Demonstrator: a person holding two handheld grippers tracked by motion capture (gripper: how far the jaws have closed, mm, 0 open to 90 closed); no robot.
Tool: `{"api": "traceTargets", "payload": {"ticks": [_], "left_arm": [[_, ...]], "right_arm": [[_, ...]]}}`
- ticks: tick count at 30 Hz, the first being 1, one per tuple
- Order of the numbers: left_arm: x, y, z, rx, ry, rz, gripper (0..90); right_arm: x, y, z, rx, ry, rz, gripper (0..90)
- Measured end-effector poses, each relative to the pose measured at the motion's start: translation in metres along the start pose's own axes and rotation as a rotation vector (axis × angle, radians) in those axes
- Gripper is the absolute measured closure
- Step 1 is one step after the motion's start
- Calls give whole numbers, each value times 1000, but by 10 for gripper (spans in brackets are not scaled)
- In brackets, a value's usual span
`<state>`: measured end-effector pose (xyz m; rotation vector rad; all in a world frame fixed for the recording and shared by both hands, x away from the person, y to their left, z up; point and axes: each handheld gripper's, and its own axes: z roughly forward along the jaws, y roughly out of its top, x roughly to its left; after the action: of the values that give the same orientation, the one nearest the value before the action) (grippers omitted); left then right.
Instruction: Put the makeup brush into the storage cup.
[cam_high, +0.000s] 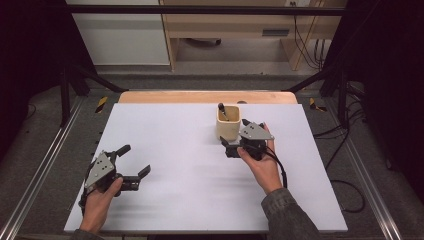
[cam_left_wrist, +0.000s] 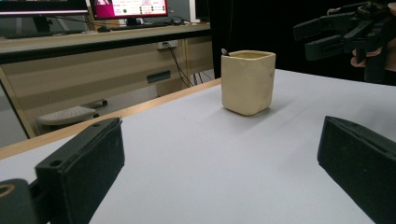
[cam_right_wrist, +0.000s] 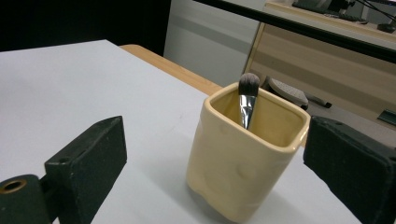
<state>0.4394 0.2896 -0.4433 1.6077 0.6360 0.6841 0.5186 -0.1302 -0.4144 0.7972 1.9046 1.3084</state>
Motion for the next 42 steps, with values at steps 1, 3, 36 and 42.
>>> {"api": "traceTargets", "payload": {"ticks": [1,3,36,42], "left_arm": [[0,0,0,2,0,1,5],[0,0,0,2,0,1,5],[1,0,-2,-2,4,0,4],[2,1,-3,-8,7,-4,4]], "right_arm": [[-1,-1,-1,7,2,0,61],[-3,-2,-4,19,8,-3,58],[-28,-36,-53,-42,-22,59,62],[-31,-42,-62,-50,-27,68,56]]}}
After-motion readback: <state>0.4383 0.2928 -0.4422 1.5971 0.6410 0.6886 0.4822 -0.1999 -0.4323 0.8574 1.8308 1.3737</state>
